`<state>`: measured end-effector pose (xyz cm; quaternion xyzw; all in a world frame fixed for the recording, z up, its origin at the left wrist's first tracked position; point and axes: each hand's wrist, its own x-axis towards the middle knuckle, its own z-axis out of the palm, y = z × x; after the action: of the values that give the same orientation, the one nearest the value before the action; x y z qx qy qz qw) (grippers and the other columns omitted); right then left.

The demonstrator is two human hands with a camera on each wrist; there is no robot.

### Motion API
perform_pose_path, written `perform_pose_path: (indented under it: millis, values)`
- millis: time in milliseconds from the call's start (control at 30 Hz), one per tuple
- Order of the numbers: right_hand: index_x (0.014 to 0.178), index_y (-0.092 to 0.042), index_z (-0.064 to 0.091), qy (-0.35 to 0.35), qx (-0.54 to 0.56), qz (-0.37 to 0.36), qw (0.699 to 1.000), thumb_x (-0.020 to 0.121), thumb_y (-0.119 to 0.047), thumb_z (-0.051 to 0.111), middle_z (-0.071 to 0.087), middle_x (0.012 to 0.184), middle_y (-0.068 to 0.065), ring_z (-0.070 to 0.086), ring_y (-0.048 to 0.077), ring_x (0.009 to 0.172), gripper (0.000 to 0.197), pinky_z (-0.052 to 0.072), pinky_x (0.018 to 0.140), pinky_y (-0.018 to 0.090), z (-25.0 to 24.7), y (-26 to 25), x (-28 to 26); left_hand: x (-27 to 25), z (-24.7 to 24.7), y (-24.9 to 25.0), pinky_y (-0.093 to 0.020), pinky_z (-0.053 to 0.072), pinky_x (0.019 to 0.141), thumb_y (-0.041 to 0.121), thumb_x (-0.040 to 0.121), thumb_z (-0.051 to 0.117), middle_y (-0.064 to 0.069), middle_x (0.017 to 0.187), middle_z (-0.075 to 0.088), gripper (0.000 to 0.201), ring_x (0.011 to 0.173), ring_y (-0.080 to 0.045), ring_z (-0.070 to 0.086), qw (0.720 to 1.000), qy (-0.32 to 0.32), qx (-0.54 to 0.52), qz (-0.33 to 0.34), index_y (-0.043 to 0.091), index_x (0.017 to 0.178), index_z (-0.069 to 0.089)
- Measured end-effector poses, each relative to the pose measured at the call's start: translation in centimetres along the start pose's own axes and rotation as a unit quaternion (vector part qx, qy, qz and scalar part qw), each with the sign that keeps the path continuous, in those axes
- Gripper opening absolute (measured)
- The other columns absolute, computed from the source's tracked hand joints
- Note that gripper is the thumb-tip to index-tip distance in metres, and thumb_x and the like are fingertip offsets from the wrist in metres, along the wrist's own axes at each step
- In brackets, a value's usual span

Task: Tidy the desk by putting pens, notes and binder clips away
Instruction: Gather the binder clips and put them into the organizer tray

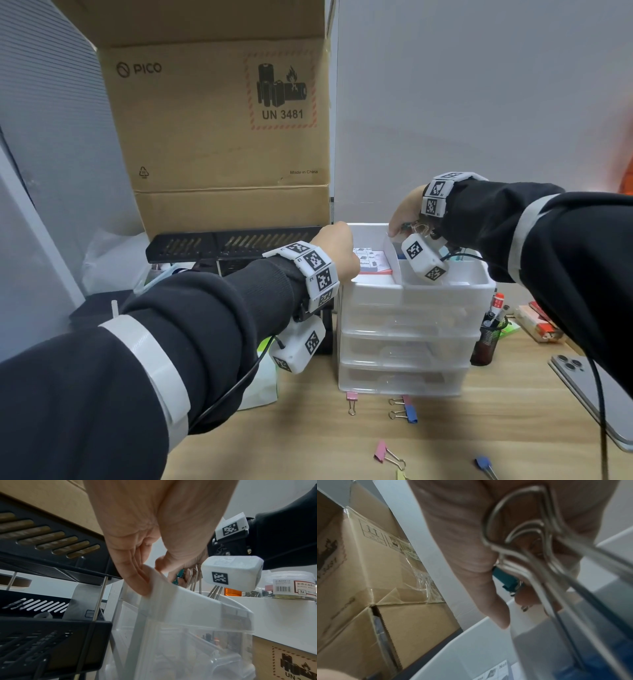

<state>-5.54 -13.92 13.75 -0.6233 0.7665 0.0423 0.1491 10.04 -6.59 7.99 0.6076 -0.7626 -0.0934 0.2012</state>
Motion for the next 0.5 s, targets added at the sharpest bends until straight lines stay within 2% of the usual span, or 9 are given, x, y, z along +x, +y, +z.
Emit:
perform_pose_path:
  millis: [33, 100, 133, 200, 267, 300, 367, 433, 500]
  values:
    - [0.071, -0.005, 0.056, 0.005, 0.009, -0.003, 1.0, 0.091, -0.023, 0.063, 0.054, 0.068, 0.009, 0.047, 0.021, 0.054, 0.028, 0.041, 0.055, 0.027, 0.06, -0.11, -0.04, -0.01, 0.02, 0.03, -0.023, 0.035, 0.047, 0.007, 0.095, 0.051, -0.001, 0.077, 0.046, 0.004, 0.058, -0.013, 0.043, 1.0, 0.001, 0.0, 0.0, 0.008, 0.095, 0.047]
    - [0.072, -0.004, 0.057, -0.005, 0.007, -0.002, 1.0, 0.095, -0.021, 0.058, 0.057, 0.071, 0.008, 0.05, 0.02, 0.057, 0.029, 0.042, 0.057, 0.027, 0.26, -0.42, -0.15, -0.03, 0.06, 0.04, -0.023, 0.034, 0.048, 0.006, 0.094, 0.051, -0.001, 0.074, 0.045, 0.005, 0.057, -0.013, 0.041, 1.0, 0.002, 0.004, 0.001, 0.008, 0.093, 0.047]
    - [0.071, -0.005, 0.057, -0.005, -0.005, 0.0, 1.0, 0.097, -0.021, 0.055, 0.059, 0.067, 0.006, 0.05, 0.019, 0.058, 0.03, 0.041, 0.057, 0.026, 0.34, -0.56, -0.21, -0.06, 0.06, 0.02, -0.023, 0.034, 0.048, 0.006, 0.094, 0.051, -0.001, 0.075, 0.046, 0.005, 0.058, -0.013, 0.041, 1.0, 0.003, 0.005, 0.001, 0.009, 0.094, 0.047]
    - [0.07, -0.01, 0.056, -0.004, -0.027, 0.001, 1.0, 0.098, -0.022, 0.052, 0.06, 0.046, -0.001, 0.051, 0.015, 0.053, 0.031, 0.04, 0.054, 0.023, 0.36, -0.76, -0.52, -0.04, 0.14, -0.01, -0.023, 0.035, 0.05, 0.006, 0.094, 0.051, -0.003, 0.082, 0.05, 0.004, 0.062, -0.014, 0.044, 1.0, 0.001, 0.003, 0.002, 0.009, 0.096, 0.048]
    - [0.065, -0.011, 0.053, -0.013, -0.034, 0.008, 0.999, 0.098, -0.024, 0.051, 0.053, 0.035, -0.004, 0.051, 0.012, 0.04, 0.035, 0.039, 0.049, 0.021, 0.23, -0.79, -0.59, -0.01, 0.14, -0.02, -0.023, 0.035, 0.049, 0.006, 0.094, 0.051, -0.004, 0.083, 0.051, 0.004, 0.063, -0.015, 0.045, 1.0, -0.001, 0.003, 0.002, 0.008, 0.097, 0.049]
    - [0.063, -0.01, 0.053, -0.013, -0.027, 0.01, 1.0, 0.097, -0.025, 0.053, 0.054, 0.038, -0.002, 0.051, 0.013, 0.037, 0.038, 0.039, 0.048, 0.021, 0.16, -0.69, -0.61, -0.05, 0.12, -0.02, -0.023, 0.034, 0.048, 0.006, 0.094, 0.05, -0.003, 0.08, 0.049, 0.003, 0.06, -0.013, 0.043, 1.0, -0.001, 0.005, 0.001, 0.008, 0.095, 0.049]
    - [0.064, -0.005, 0.055, 0.002, 0.005, 0.007, 1.0, 0.095, -0.026, 0.058, 0.057, 0.054, 0.006, 0.053, 0.019, 0.046, 0.038, 0.041, 0.051, 0.024, 0.0, -0.37, -0.45, -0.06, 0.15, -0.01, -0.022, 0.033, 0.047, 0.005, 0.094, 0.05, -0.001, 0.074, 0.044, 0.012, 0.057, -0.012, 0.039, 1.0, 0.004, 0.01, -0.001, 0.01, 0.085, 0.045]
    - [0.071, -0.002, 0.054, 0.007, 0.044, 0.01, 0.999, 0.097, -0.023, 0.057, 0.053, 0.067, 0.009, 0.049, 0.022, 0.054, 0.033, 0.042, 0.053, 0.027, 0.08, -0.14, -0.4, -0.02, 0.29, -0.06, -0.022, 0.032, 0.046, 0.005, 0.095, 0.05, 0.0, 0.073, 0.042, 0.022, 0.057, -0.012, 0.039, 1.0, 0.005, 0.016, -0.001, 0.013, 0.076, 0.04]
    - [0.083, -0.001, 0.054, 0.01, 0.084, 0.011, 0.996, 0.099, -0.02, 0.053, 0.053, 0.072, 0.008, 0.047, 0.021, 0.055, 0.024, 0.041, 0.054, 0.028, 0.22, -0.23, -0.47, 0.01, 0.33, -0.06, -0.022, 0.032, 0.046, 0.005, 0.095, 0.049, 0.0, 0.074, 0.042, 0.013, 0.057, -0.011, 0.039, 1.0, 0.006, 0.014, -0.003, 0.01, 0.084, 0.044]
